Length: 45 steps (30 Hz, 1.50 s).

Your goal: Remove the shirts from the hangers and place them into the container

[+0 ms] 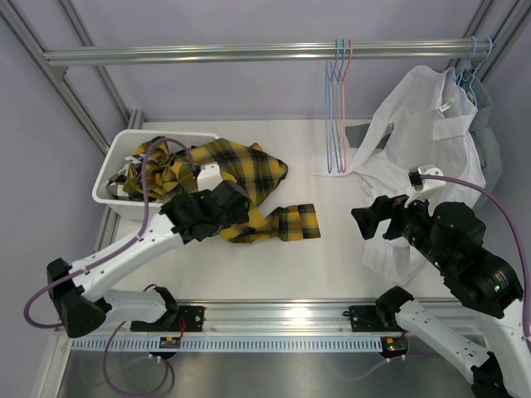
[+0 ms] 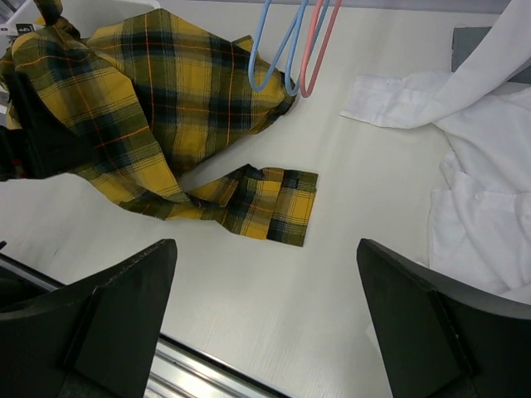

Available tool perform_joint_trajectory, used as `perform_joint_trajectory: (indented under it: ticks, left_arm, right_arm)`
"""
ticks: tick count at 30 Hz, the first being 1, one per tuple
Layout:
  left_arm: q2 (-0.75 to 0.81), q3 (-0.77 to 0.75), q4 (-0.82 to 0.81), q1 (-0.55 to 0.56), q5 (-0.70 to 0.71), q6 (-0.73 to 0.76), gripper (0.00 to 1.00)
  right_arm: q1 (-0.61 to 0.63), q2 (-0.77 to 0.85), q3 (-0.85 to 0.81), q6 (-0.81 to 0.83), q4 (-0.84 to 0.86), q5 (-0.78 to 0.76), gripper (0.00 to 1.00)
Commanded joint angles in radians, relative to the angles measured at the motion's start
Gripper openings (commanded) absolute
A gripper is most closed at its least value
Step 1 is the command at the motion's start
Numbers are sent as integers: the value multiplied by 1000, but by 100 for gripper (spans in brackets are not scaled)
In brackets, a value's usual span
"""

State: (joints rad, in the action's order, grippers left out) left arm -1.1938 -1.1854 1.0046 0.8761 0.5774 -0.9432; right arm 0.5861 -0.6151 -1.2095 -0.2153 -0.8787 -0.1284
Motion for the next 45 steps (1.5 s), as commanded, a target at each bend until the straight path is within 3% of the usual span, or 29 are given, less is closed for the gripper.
perform_joint_trajectory:
  ticks: [1, 14, 18, 19, 20, 21, 26, 31, 35, 39, 45]
  left_arm:
    - [-52, 50, -3, 15, 111, -213, 99]
    - [-247, 86, -198, 6, 211, -224, 98]
    - [-254, 84, -196, -9, 263, -229, 69]
    - [-253, 78, -190, -12, 271, -232, 51]
    - [-250, 73, -172, -12, 275, -235, 43]
    - [-247, 61, -163, -12, 291, -235, 28]
    - [-172, -5, -66, -12, 329, -217, 0]
    - [-87, -155, 80, -40, 387, -142, 0]
    - [-30, -252, 86, -165, 351, 18, 0]
    - [-6, -263, -12, -418, 251, 219, 1]
    - [-96, -264, -152, -734, 47, 349, 3]
  right_arm:
    - [-2, 17, 5, 11, 21, 23, 100]
    - [-2, 64, 45, 2, -5, 41, 100]
    - [-3, 78, 56, 1, -12, 44, 100]
    - [-2, 81, 60, 1, -14, 41, 99]
    - [-2, 83, 61, 2, -17, 39, 99]
    - [-2, 84, 64, 4, -20, 38, 100]
    - [-2, 86, 61, 8, -28, 36, 99]
    - [-2, 77, 38, 7, -28, 38, 99]
    - [-2, 64, 21, 8, -20, 46, 99]
    - [-2, 46, 16, 5, -6, 59, 99]
    - [-2, 40, 18, -15, 1, 69, 100]
